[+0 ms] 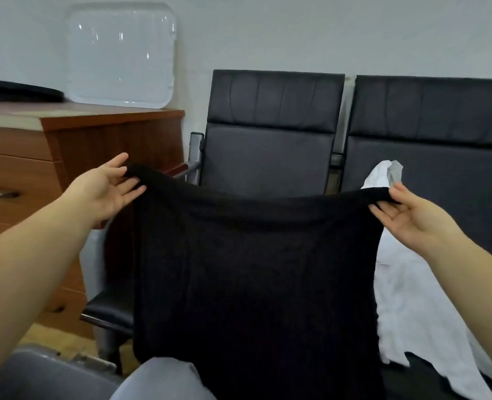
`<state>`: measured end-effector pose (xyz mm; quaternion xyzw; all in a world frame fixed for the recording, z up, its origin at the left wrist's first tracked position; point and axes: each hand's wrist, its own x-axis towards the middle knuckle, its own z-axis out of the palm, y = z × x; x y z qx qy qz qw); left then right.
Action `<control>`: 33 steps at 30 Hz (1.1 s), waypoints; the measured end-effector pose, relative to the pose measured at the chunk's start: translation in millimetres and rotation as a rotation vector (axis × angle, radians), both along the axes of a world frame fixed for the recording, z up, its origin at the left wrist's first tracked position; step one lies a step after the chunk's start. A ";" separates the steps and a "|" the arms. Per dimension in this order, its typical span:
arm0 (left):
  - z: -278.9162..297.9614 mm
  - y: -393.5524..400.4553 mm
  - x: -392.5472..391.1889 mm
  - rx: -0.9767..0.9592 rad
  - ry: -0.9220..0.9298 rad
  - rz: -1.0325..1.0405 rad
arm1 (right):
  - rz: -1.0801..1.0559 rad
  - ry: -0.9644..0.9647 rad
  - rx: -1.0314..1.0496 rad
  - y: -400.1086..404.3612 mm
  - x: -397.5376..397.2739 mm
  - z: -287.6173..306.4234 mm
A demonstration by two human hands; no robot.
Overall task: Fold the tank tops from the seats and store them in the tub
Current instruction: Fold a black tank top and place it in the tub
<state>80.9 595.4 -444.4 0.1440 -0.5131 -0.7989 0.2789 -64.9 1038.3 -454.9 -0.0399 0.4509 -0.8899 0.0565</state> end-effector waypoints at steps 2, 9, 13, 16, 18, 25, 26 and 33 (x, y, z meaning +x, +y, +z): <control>-13.1 -9.5 -17.6 0.003 -0.039 0.023 | 0.010 -0.017 0.064 -11.6 -19.2 -6.5; -40.5 -29.2 -69.5 0.038 -0.108 0.073 | -0.024 -0.098 0.148 -48.7 -74.5 -13.7; -45.1 -44.2 -96.3 0.028 -0.105 0.107 | -0.044 -0.141 0.117 -61.8 -99.3 -17.4; -46.1 -52.7 -109.9 0.041 -0.081 0.102 | -0.052 -0.162 0.099 -70.7 -114.1 -21.5; -47.6 -58.0 -116.6 0.064 -0.061 0.103 | -0.056 -0.170 0.088 -75.4 -120.7 -25.0; -57.6 -56.2 -107.5 0.197 -0.015 0.175 | -0.068 -0.178 0.089 -81.3 -121.4 -40.9; -60.3 -54.8 -103.6 0.216 -0.009 0.177 | -0.075 -0.186 0.095 -79.6 -121.1 -44.5; -91.5 -48.7 -72.8 0.277 -0.051 0.153 | -0.112 -0.278 0.233 -56.9 -97.3 -82.7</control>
